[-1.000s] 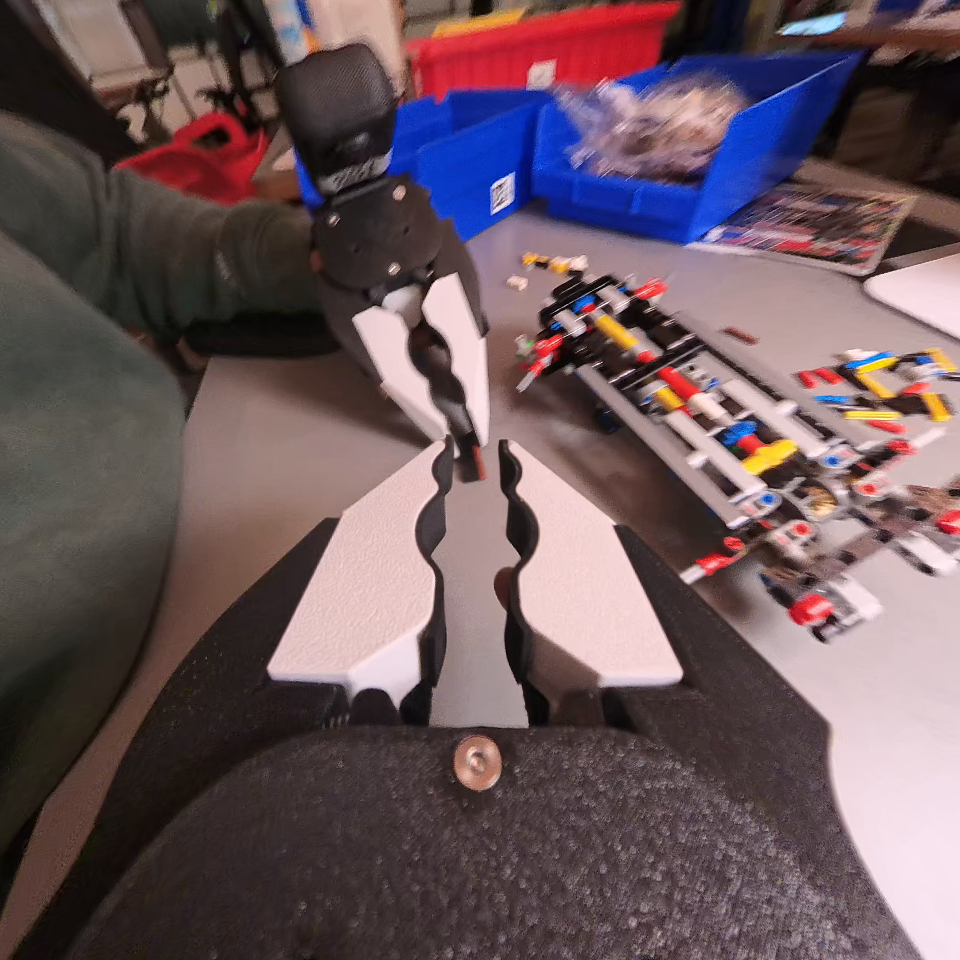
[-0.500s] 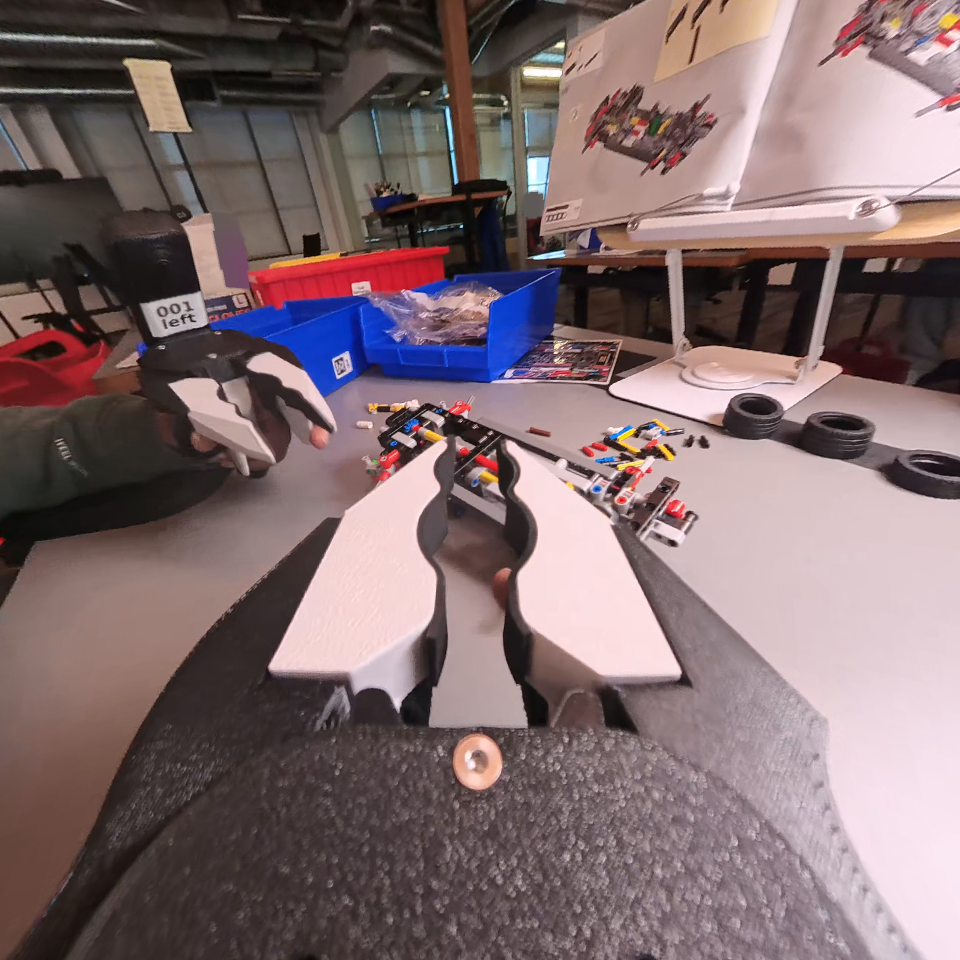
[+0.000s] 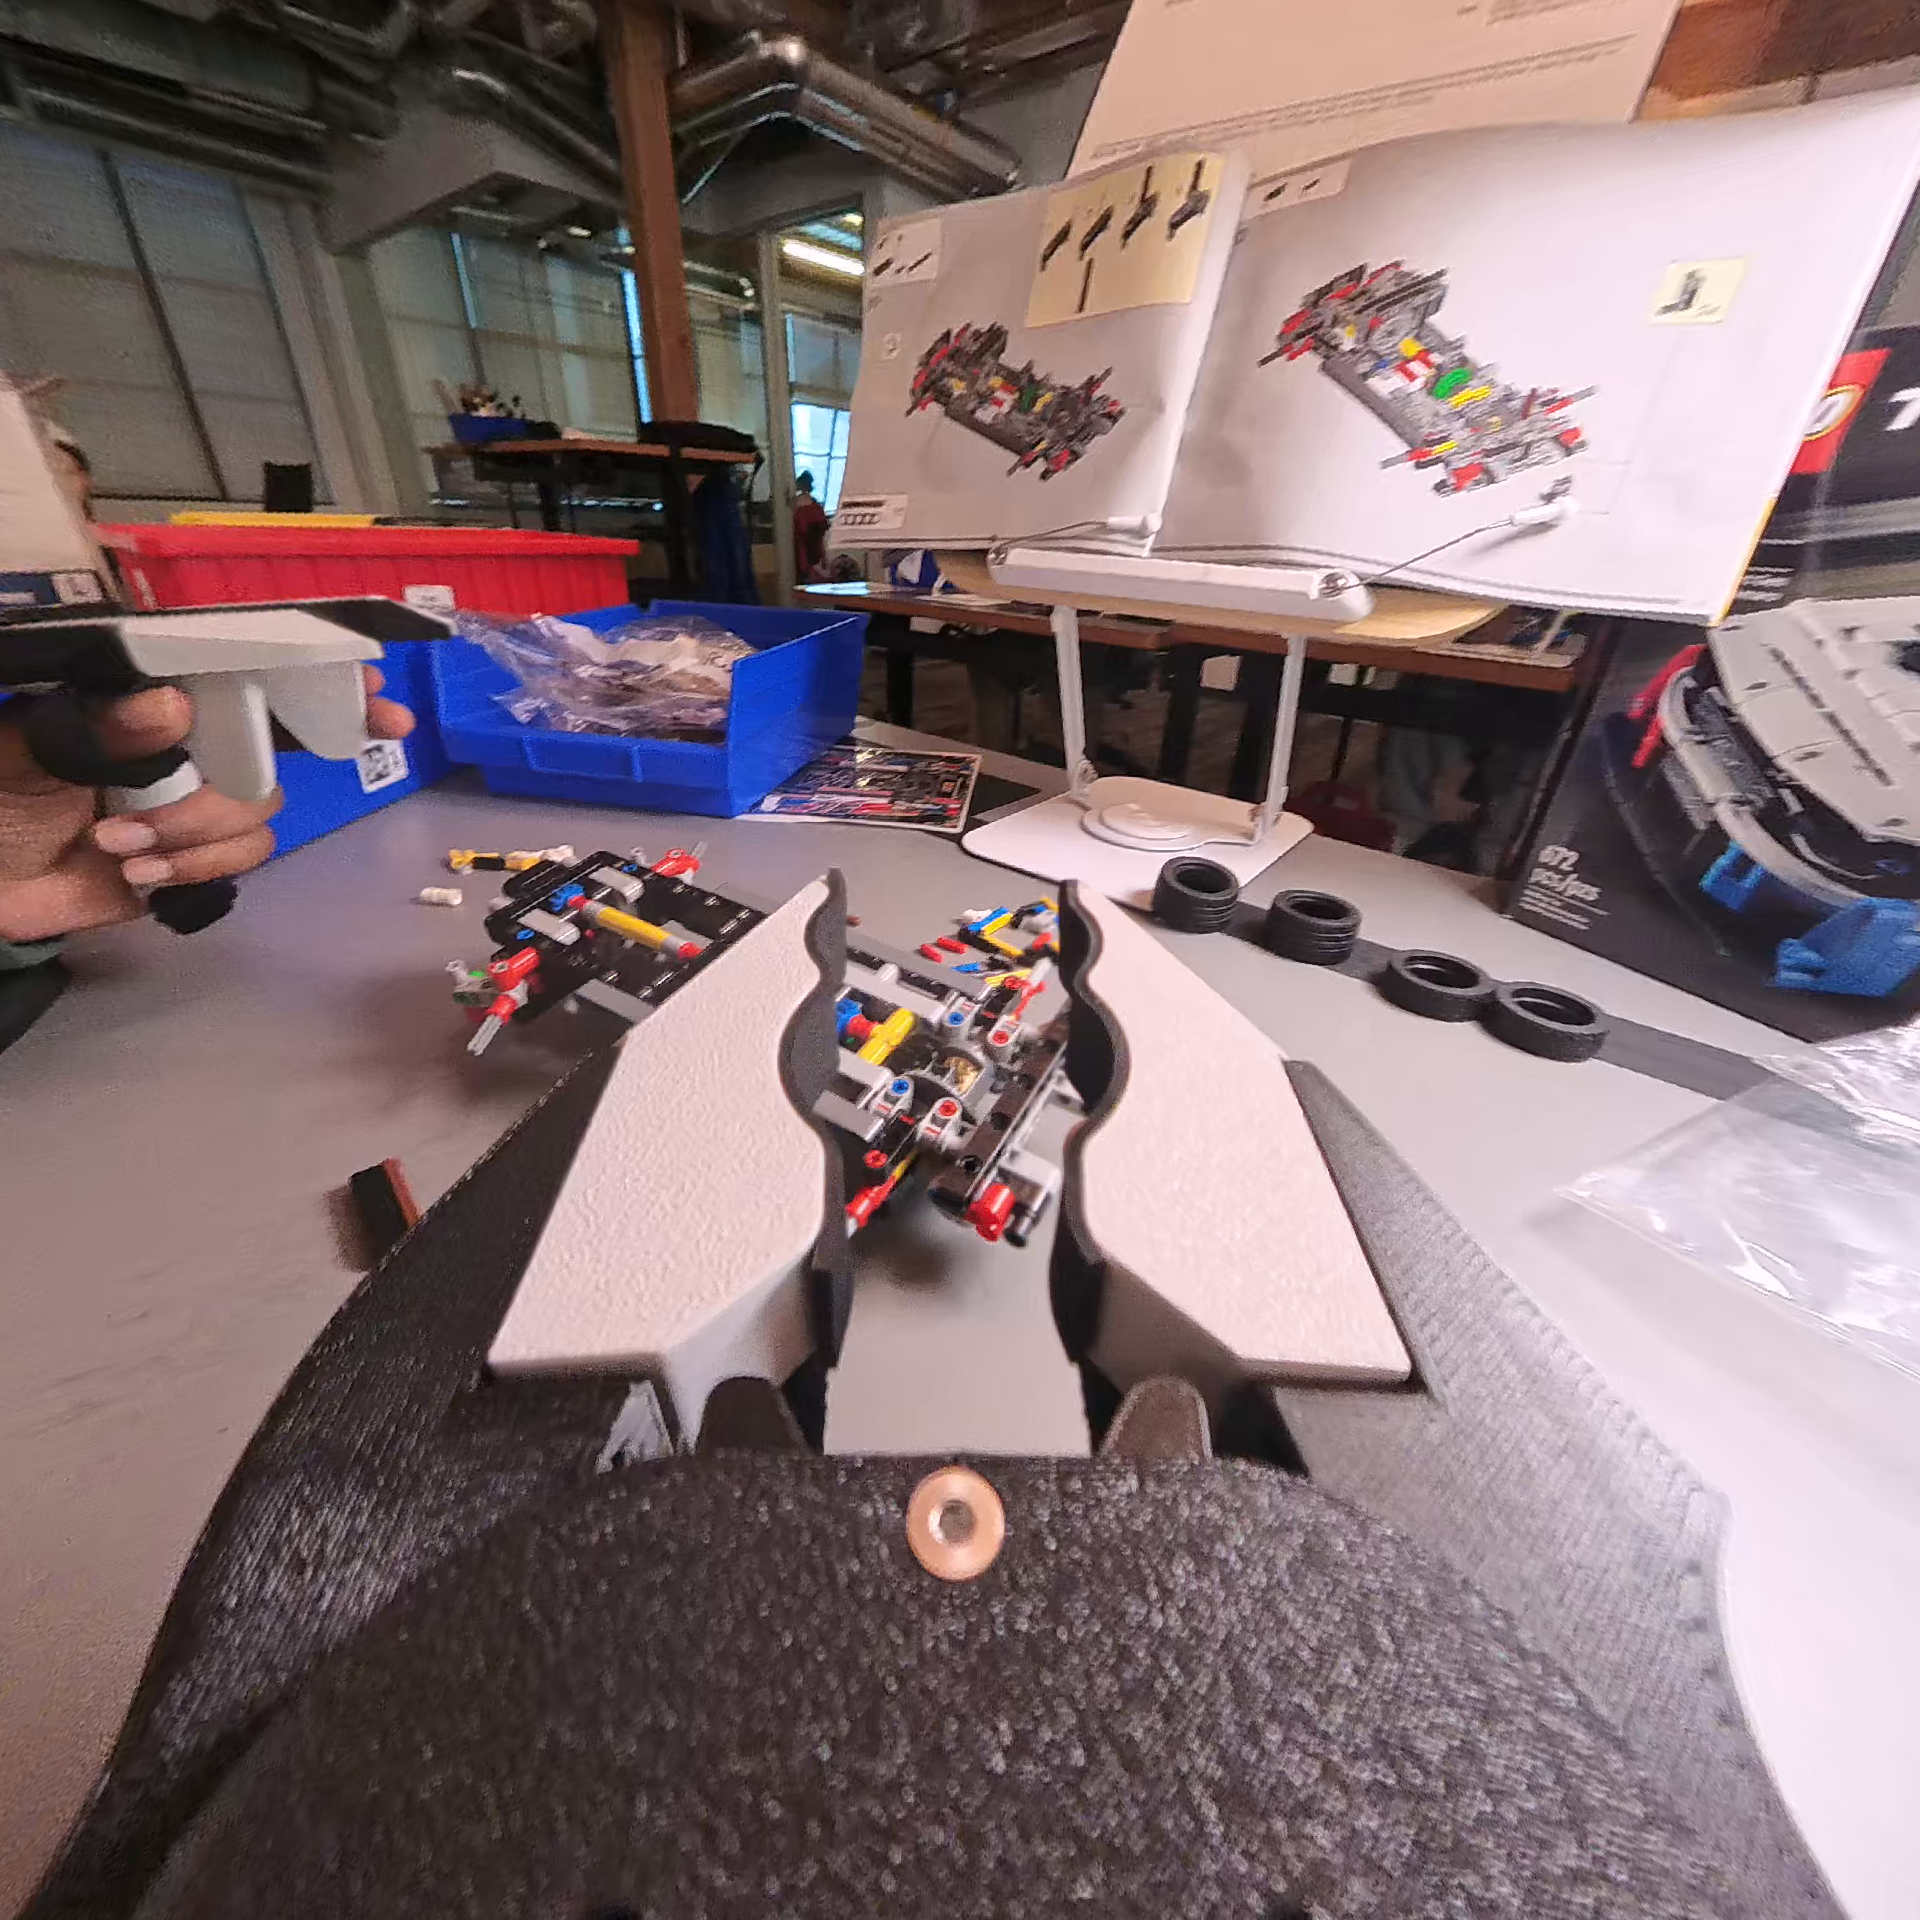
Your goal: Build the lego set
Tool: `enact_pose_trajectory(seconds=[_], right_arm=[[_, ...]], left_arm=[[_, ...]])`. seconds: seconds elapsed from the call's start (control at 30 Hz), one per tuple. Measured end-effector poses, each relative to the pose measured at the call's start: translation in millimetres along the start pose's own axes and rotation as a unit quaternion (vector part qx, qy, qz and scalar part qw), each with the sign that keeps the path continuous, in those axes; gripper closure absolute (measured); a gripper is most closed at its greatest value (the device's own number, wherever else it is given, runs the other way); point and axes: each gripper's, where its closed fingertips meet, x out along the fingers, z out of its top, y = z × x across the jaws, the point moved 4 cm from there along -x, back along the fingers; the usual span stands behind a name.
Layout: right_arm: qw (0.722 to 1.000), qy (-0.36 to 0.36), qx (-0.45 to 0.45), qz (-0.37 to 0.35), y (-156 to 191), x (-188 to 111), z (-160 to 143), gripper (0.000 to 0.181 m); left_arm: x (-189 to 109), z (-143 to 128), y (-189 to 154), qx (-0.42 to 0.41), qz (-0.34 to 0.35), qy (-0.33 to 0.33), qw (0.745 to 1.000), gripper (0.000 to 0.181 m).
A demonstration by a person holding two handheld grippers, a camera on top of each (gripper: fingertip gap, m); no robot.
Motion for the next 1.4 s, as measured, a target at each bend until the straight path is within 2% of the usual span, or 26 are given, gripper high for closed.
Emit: enact_pose_trajectory(seconds=[0.17, 0.37, 0.57, 1.17, 1.4], right_arm=[[0.998, -0.022, 0.01, -0.059, -20.5, -5.8, 5.1, 0.14], [0.998, -0.014, 0.015, -0.061, -25.4, -7.2, 1.1, 0.147], [0.999, -0.006, 0.014, -0.051, -22.5, -2.7, -2.7, 0.157], [0.997, -0.012, 0.002, -0.076, -27.5, -11.7, 2.9, 0.16], [0.996, -0.009, 0.0, -0.092, -29.1, -10.5, 1.4, 0.16]], left_arm=[[-10.6, 7.7, 27.8, 0.011, 0.064, -0.012, 0.998, 0.124], [-14.8, 6.0, 43.9, -0.006, 0.084, -0.012, 0.996, 0.126], [-13.7, 4.2, 41.3, 0.011, 0.086, -0.005, 0.996, 0.128], [-6.8, -4.8, 31.4, 0.033, 0.083, 0.025, 0.996, 0.129], [-4.2, -4.8, 17.2, 0.088, 0.075, 0.04, 0.992, 0.128]])
